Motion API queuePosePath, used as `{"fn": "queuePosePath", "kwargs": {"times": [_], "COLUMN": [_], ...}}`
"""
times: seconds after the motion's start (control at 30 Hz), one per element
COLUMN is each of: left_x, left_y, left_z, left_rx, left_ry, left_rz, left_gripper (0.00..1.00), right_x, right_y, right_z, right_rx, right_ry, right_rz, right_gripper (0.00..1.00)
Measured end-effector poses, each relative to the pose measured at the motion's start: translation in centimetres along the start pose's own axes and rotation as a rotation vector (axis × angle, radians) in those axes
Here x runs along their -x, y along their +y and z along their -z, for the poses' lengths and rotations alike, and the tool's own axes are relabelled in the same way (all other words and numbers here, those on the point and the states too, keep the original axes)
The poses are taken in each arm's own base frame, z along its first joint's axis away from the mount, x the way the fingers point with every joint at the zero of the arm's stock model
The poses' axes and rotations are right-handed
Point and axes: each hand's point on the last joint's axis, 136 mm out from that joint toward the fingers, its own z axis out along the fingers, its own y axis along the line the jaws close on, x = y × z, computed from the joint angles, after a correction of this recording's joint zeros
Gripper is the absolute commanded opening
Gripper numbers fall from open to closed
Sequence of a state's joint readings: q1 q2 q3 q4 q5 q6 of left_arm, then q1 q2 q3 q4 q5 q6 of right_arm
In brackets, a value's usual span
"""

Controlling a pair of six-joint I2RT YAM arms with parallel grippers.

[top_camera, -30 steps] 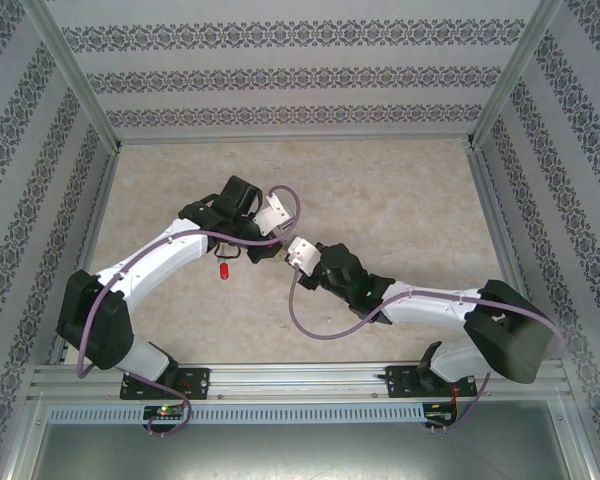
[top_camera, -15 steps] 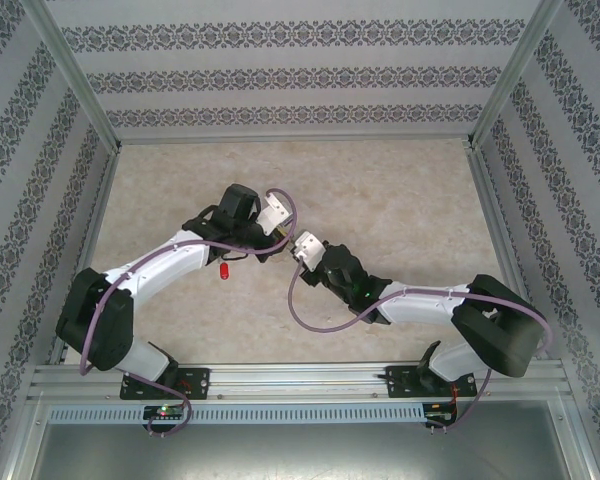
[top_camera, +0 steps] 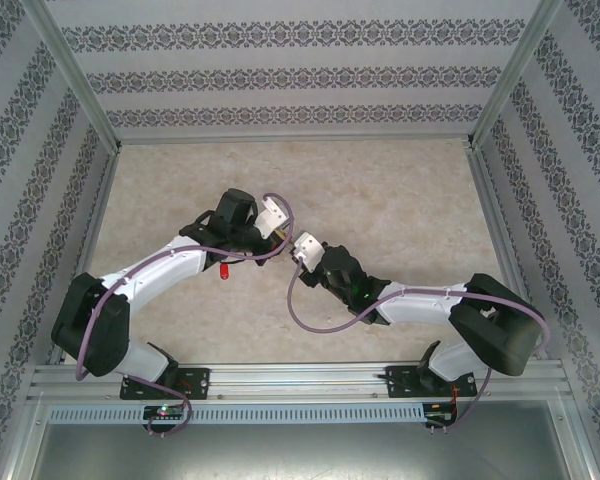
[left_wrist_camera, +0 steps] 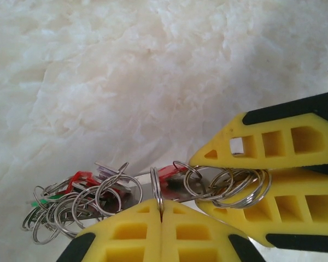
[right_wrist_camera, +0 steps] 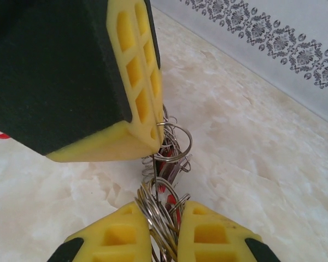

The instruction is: Put the keys on the keyring

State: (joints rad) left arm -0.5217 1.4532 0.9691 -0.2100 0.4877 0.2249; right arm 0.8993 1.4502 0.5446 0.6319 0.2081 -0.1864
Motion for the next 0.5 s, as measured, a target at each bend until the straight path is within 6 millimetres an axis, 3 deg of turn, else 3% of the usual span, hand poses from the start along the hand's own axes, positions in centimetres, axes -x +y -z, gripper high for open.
{"fn": "queuePosePath", "kwargs": {"times": [0.07, 0.2, 0.27, 0.33, 0.43, 0.5], "left_x": [-0.2, -0.3, -0.2, -0.1, -0.1, -0.2], "left_y": [-0.1, -0.1, -0.4, -0.5, -0.9, -1.3], "left_z": [0.2, 0.2, 0.2, 0.2, 0.2, 0.3], "left_rx": [0.001, -0.001, -0.013, -0.024, -0.047, -0.063], "left_ry": [0.010, 0.017, 0.011, 0.007, -0.001, -0.005], "left_rz": [-0.001, -0.002, -0.023, -0.060, -0.139, -0.195], "left_gripper": [0.00, 0.00, 0.00, 0.00, 0.00, 0.00], "right_x": [0.1, 0.1, 0.9, 2.8, 6.0, 7.9], "right_y": [0.3, 0.7, 1.2, 1.4, -0.4, -1.6], "right_z": [0.0, 0.1, 0.6, 1.9, 4.8, 7.0], "right_rx": [0.020, 0.057, 0.143, 0.243, 0.323, 0.350], "right_ry": [-0.003, -0.015, -0.048, -0.108, -0.210, -0.271], "right_rz": [0.004, -0.001, -0.039, -0.089, -0.128, -0.120], "right_gripper": [0.05, 0.41, 0.50, 0.55, 0.59, 0.47]}}
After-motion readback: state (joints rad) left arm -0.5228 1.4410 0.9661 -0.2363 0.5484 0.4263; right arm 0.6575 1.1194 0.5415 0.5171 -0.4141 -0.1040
